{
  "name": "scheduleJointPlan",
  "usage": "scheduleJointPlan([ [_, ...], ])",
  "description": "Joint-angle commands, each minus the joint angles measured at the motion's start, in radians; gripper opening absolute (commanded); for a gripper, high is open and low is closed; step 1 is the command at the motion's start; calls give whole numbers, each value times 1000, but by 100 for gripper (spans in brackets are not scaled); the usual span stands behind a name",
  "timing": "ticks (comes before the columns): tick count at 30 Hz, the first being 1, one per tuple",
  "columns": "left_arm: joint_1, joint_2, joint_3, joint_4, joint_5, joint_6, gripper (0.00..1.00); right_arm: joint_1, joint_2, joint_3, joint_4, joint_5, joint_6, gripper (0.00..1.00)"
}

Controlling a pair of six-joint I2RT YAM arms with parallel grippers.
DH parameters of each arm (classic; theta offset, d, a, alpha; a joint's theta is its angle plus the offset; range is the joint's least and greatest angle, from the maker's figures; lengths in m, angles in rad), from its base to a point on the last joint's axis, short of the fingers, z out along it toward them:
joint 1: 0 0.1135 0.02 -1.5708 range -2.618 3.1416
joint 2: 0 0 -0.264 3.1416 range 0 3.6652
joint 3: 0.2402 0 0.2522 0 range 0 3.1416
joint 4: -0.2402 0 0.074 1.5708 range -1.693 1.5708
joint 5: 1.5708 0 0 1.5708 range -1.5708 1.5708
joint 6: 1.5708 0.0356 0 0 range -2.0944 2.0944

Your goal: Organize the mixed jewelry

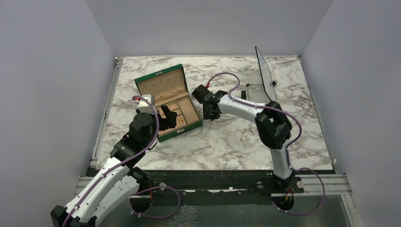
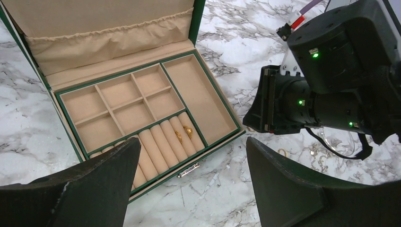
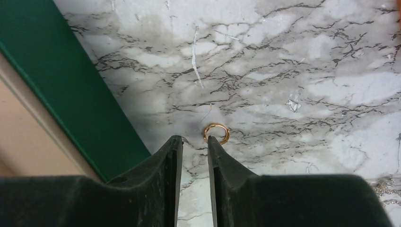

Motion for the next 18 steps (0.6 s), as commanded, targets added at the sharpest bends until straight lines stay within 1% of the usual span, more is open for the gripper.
scheduleJointPlan([
  [1,1,-10,8,25,-4,-17,83,0,37,-18,-26,19,16,30],
  [6,1,-36,-2,54,51,-1,83,-1,54,-33,-9,25,26,26],
  [12,0,-37,-3,59,54,10,83,0,67,-53,14,22,35,21],
  [15,1,-30,-5,60,56,0,83,-1,80,-54,13,20,36,17],
  [18,0,-25,-8,65,61,-3,83,-9,68,-83,33,7,40,8],
])
